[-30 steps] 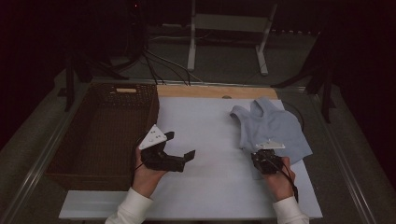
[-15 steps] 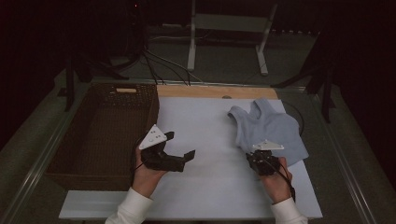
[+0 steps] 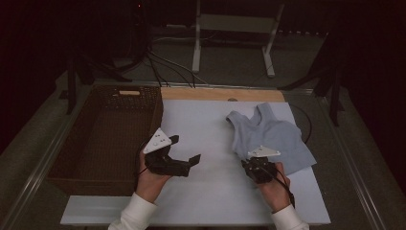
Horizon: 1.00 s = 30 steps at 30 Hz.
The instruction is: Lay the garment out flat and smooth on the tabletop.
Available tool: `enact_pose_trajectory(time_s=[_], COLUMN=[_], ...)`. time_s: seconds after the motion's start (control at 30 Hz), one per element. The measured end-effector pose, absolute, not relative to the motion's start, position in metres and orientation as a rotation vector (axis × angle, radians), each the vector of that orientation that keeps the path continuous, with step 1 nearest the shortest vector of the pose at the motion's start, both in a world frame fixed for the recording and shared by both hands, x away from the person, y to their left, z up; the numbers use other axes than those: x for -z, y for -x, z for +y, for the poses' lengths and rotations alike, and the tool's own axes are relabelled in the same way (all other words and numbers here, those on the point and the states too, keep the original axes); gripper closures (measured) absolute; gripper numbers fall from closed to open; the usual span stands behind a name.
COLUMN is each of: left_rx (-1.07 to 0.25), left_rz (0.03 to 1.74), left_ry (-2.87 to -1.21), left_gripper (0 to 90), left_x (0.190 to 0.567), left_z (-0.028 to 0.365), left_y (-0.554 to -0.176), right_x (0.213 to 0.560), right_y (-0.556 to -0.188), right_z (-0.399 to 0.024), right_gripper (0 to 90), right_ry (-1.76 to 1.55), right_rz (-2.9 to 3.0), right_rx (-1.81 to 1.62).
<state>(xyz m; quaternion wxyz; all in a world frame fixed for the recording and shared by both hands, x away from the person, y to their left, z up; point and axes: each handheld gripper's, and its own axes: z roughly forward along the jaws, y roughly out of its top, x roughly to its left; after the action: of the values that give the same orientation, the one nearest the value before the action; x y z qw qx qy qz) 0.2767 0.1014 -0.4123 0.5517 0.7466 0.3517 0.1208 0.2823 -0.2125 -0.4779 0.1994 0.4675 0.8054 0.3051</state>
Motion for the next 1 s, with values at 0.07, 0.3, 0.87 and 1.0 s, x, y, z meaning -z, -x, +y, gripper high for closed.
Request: enact_pose_trajectory(time_s=[0.07,0.3,0.87,1.0], left_rx=[-0.286,-0.286,-0.29,-0.29], left_rz=[0.832,0.831,0.832,0.832], left_ry=[-1.767,-1.767,-1.764,-1.765], left_gripper=[0.1,0.1,0.1,0.1], left_x=[0.413,0.413,0.413,0.414], left_z=[0.101,0.101,0.101,0.1], left_y=[-0.277,-0.277,-0.277,-0.277], right_x=[0.478,0.477,0.474,0.475], right_y=[-0.281,-0.278,-0.266,-0.267], right_z=[-0.209,-0.195,-0.162,-0.16], right_gripper=[84.9,84.7,76.4,47.1], right_ry=[-1.301,-1.275,-1.194,-1.183], right_rz=[2.261,2.291,2.379,2.409], right_rx=[-0.86,-0.889,-1.057,-1.07])
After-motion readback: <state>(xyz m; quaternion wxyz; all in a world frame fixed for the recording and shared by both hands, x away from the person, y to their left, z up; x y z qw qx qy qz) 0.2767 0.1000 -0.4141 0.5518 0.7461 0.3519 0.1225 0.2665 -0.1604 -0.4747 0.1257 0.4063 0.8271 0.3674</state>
